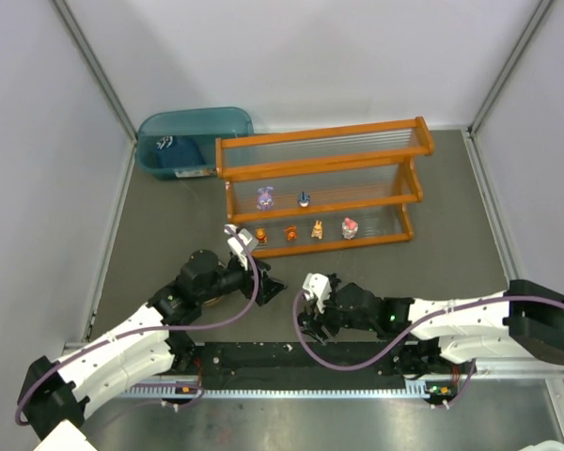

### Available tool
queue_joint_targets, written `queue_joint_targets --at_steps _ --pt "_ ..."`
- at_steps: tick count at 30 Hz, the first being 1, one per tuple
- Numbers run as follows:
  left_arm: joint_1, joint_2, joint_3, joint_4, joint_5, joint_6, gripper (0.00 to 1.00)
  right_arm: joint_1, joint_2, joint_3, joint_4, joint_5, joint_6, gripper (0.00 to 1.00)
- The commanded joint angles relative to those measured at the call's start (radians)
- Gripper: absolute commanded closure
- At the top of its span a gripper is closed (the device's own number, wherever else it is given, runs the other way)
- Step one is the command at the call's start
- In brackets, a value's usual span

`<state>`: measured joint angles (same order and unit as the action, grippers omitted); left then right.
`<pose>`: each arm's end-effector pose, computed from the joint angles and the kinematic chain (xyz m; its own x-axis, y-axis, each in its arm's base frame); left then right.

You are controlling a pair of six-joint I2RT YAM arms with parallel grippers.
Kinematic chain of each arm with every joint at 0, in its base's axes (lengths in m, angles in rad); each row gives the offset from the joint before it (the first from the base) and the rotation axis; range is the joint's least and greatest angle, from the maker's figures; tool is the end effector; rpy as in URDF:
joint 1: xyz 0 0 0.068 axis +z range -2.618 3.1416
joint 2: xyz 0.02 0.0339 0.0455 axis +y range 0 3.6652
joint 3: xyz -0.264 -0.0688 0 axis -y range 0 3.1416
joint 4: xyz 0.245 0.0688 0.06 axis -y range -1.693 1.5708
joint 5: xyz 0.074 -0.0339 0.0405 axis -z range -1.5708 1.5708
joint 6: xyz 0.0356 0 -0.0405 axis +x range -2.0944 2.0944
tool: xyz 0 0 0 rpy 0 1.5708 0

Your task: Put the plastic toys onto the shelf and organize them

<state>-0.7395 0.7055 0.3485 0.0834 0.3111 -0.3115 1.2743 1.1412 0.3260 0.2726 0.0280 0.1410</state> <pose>0.1208 -0.1249 0.2261 -0.4534 0.0186 -0.8911 0.7568 0.5362 -0.3738 0.0639 0.2059 0.1597 -0.2827 -0.4447 -0.8499 -0.9184 0.3813 0.1060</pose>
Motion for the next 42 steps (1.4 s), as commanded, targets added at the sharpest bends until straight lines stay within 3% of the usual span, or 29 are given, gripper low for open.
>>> queue_joint_targets --at_steps 1,18,27,33,36,42 --pt "0.017 -0.020 -0.011 0.053 0.029 0.011 0.16 0.008 0.018 0.044 0.062 0.009 -0.020 0.33" --pt "0.035 -0.014 -0.016 0.058 0.049 0.012 0.15 0.008 0.063 0.061 0.051 0.006 -0.026 0.45" --pt "0.042 -0.012 -0.016 0.059 0.051 0.014 0.15 0.008 0.081 0.067 0.043 0.000 -0.024 0.56" --pt "0.045 -0.015 -0.016 0.059 0.054 0.014 0.15 0.008 0.083 0.070 0.034 -0.008 -0.018 0.72" --pt "0.045 -0.015 -0.016 0.059 0.052 0.014 0.15 0.010 0.089 0.073 0.028 -0.013 -0.018 0.86" --pt "0.048 -0.017 -0.016 0.061 0.057 0.012 0.15 0.008 0.106 0.091 0.005 -0.017 -0.009 1.00"
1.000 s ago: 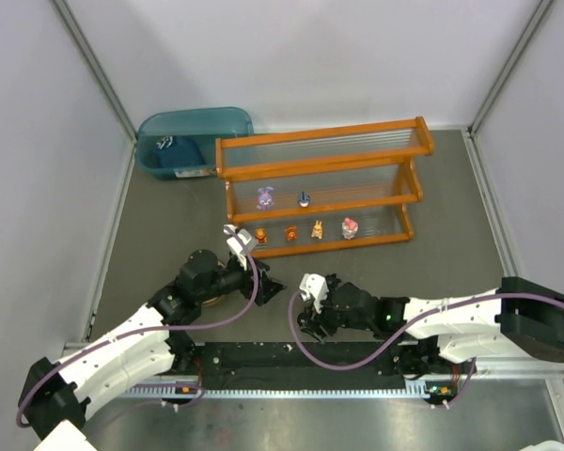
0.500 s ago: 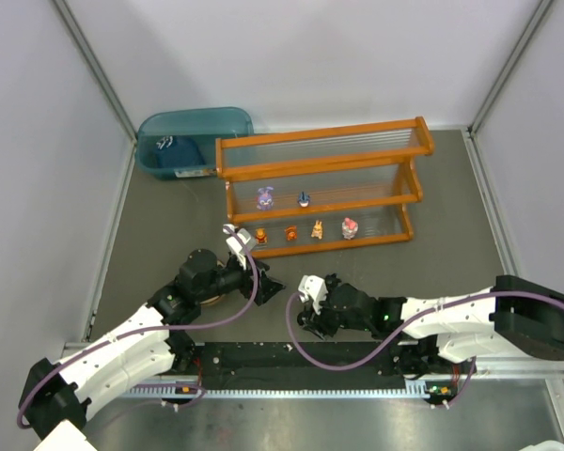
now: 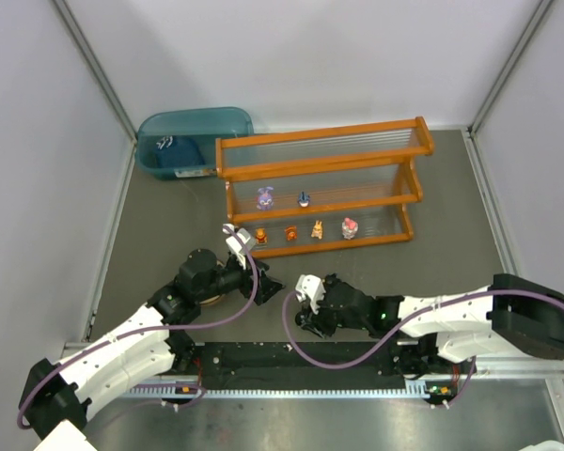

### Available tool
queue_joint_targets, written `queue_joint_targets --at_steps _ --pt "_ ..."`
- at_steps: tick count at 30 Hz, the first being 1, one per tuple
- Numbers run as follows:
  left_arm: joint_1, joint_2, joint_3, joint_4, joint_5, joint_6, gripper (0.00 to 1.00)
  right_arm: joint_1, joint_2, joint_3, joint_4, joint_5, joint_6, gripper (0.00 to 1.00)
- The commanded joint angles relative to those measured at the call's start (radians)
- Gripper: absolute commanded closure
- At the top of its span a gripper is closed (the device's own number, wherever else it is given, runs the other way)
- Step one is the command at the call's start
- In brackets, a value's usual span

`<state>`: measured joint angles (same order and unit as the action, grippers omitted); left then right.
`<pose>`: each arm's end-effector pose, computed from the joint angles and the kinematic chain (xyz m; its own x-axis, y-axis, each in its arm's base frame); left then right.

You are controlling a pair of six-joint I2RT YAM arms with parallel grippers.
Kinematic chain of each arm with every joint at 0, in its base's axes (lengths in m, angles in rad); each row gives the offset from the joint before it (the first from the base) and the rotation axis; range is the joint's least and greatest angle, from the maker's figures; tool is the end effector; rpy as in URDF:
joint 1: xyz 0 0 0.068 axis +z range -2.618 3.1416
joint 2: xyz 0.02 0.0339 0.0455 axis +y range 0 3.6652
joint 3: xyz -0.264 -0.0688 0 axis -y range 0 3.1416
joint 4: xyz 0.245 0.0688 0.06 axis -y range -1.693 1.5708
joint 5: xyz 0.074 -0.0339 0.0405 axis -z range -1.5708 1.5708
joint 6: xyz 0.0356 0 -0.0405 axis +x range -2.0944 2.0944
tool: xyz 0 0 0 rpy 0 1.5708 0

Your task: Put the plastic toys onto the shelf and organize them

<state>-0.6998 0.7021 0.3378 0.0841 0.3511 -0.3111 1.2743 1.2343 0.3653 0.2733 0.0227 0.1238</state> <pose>0.1237 -0.1201 0.2231 -0.4639 0.0149 -0.8858 0.7517 0.5357 -0.3847 0.0673 0.2174 0.1528 -0.2801 -0.4942 -0.8230 -0.9231 0.3740 0.0896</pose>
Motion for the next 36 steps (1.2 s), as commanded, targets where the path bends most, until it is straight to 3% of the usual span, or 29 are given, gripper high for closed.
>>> queue_joint_targets --at_steps 1,5,9,12,16,19,24,36 --pt "0.008 -0.013 -0.005 0.060 0.019 0.012 0.15 0.010 0.014 0.060 -0.011 -0.010 0.014 1.00" --pt "0.011 -0.018 -0.006 0.062 0.017 0.006 0.15 0.008 0.007 0.072 -0.032 -0.043 0.025 1.00" --pt "0.010 -0.044 -0.019 0.069 -0.004 -0.014 0.15 0.008 -0.111 0.063 -0.049 -0.026 0.042 1.00" --pt "0.013 -0.070 -0.029 0.062 -0.026 -0.020 0.15 0.008 -0.212 0.060 -0.101 0.068 0.068 1.00" --pt "0.014 -0.079 -0.033 0.049 -0.035 -0.016 0.15 0.005 -0.382 0.113 -0.212 0.305 0.126 1.00" --pt "0.016 -0.075 -0.033 0.049 -0.035 -0.017 0.15 -0.024 -0.415 0.190 -0.302 0.437 0.161 1.00" --pt "0.019 -0.070 -0.031 0.048 -0.050 -0.022 0.15 -0.199 -0.372 0.322 -0.416 0.455 0.232 1.00" --pt "0.026 -0.079 -0.029 0.048 -0.044 -0.016 0.15 -0.441 -0.248 0.530 -0.427 0.425 0.215 1.00"
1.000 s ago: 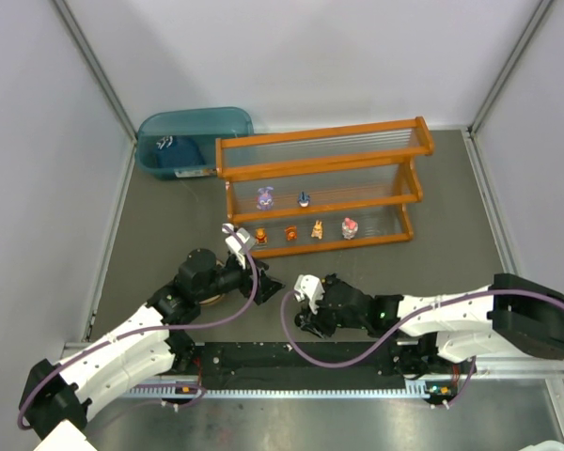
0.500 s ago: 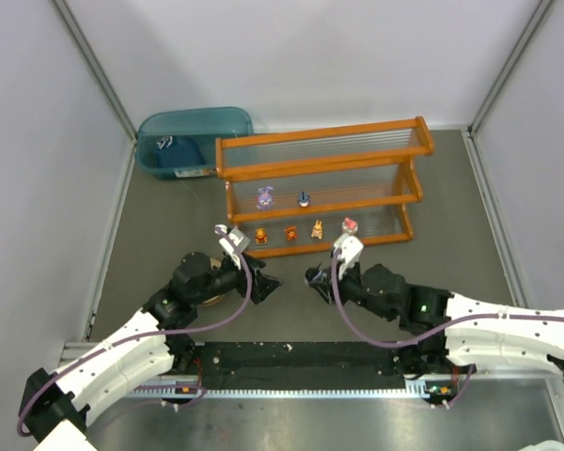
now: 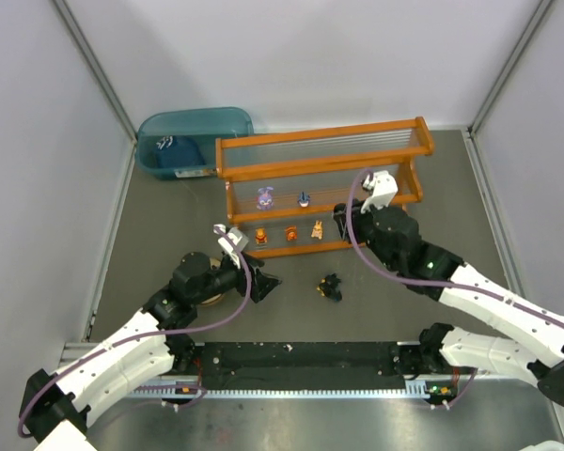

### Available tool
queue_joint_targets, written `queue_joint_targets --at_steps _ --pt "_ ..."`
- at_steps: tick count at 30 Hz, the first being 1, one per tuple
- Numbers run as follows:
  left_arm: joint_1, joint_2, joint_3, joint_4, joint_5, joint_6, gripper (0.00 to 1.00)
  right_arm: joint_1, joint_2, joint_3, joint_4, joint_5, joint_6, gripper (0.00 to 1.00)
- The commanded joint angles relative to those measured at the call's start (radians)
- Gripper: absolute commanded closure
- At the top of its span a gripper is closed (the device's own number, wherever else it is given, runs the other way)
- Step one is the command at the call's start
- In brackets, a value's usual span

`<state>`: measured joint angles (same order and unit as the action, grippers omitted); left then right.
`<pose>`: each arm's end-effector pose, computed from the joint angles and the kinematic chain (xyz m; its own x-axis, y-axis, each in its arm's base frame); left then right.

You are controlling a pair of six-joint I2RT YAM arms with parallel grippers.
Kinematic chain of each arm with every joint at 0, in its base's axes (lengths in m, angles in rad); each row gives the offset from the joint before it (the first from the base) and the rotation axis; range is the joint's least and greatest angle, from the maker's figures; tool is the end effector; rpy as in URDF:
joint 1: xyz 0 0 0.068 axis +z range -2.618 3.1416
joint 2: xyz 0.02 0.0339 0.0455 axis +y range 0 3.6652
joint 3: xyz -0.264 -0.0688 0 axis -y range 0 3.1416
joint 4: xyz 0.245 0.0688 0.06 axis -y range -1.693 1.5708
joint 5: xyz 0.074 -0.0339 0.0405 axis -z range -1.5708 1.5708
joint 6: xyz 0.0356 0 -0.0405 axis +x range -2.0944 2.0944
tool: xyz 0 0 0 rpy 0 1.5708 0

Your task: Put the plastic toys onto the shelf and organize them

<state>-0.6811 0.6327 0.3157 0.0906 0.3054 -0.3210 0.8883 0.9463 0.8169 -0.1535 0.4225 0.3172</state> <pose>0.1205 -0.1114 0.2260 -0.4268 -0.0414 -0.9034 0.7308 0.5726 -0.3715 0.1492 0.1604 0.3258 -0.3106 0.0689 -0.9480 -0.3816 0.9044 0.1908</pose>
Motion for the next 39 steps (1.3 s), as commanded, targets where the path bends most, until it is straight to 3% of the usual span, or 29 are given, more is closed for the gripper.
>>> queue_joint_targets --at_steps 1,18,39 --pt "0.009 -0.010 -0.007 0.041 0.003 -0.006 0.15 -0.075 0.052 0.085 0.000 0.027 0.031 1.00" --pt "0.029 -0.007 -0.007 0.038 0.011 0.002 0.15 -0.140 0.272 0.136 0.144 0.071 0.042 1.00" --pt "0.063 0.007 -0.009 0.057 0.044 0.000 0.15 -0.198 0.382 0.185 0.224 0.061 0.034 1.00"
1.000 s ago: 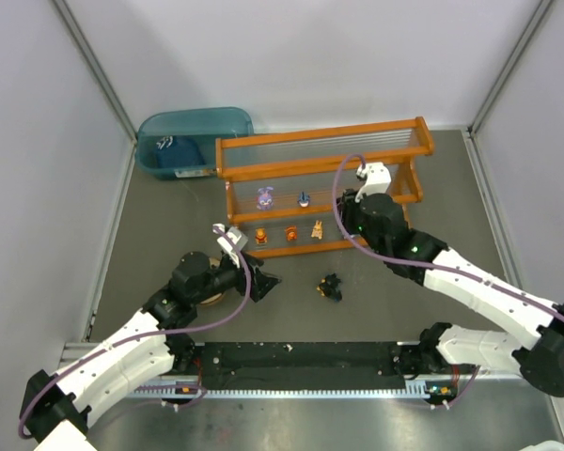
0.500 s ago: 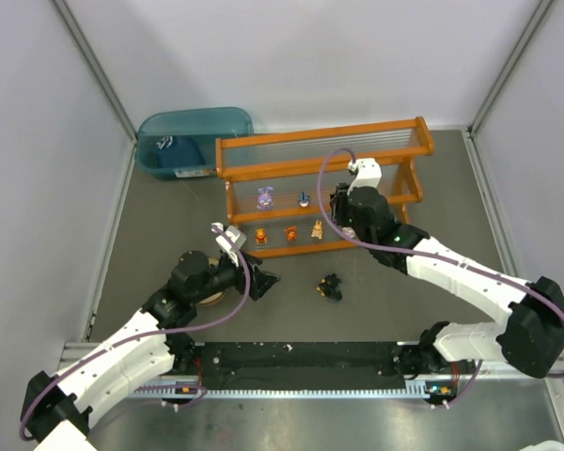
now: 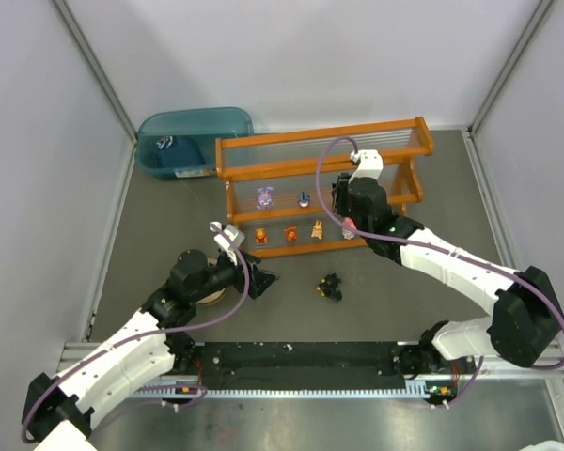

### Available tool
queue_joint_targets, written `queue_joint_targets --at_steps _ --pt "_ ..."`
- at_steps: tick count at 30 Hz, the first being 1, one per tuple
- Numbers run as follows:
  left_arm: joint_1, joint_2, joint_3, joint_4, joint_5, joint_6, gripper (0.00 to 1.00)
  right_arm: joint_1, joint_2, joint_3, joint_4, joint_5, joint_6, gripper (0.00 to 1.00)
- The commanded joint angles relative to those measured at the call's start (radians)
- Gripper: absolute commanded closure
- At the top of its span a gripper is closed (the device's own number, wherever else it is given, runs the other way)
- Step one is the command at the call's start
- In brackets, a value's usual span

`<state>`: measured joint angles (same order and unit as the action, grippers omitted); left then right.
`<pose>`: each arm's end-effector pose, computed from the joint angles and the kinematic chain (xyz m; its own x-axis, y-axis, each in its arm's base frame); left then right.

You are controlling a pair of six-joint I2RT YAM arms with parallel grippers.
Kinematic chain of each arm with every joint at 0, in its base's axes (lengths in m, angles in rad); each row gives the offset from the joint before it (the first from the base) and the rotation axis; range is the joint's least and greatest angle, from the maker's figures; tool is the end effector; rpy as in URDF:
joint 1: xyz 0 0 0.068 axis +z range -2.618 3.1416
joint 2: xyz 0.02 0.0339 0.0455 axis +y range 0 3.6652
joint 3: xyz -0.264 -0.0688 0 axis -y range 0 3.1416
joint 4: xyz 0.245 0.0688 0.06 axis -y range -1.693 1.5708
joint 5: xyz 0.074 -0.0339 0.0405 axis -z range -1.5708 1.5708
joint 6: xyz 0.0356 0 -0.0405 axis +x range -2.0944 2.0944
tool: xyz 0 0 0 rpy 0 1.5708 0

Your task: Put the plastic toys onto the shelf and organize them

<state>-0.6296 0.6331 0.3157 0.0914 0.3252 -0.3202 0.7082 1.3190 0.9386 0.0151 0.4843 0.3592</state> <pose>0.1256 -0.1056 0.2261 -0.4267 -0.0581 -0.9025 0.7115 0.5945 -0.3747 0.2406 0.1842 0.2962 -0.3403 0.1182 -0.9329 -0.1343 0.9758 0.1726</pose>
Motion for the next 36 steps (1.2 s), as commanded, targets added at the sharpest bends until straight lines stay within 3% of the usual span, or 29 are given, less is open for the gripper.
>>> queue_joint_targets --at_steps 1,26,34,36 --pt "0.011 0.007 -0.009 0.057 0.028 0.000 0.15 -0.018 0.011 0.063 0.054 -0.001 -0.011 1.00" --pt "0.027 0.017 -0.010 0.065 0.044 -0.003 0.15 -0.029 0.039 0.037 0.046 -0.012 -0.002 1.00" --pt "0.030 0.022 -0.009 0.065 0.046 -0.005 0.15 -0.029 0.040 0.037 0.045 -0.016 -0.006 0.84" --pt "0.030 0.023 -0.009 0.065 0.048 -0.005 0.15 -0.029 0.040 0.037 0.043 -0.018 -0.005 0.76"
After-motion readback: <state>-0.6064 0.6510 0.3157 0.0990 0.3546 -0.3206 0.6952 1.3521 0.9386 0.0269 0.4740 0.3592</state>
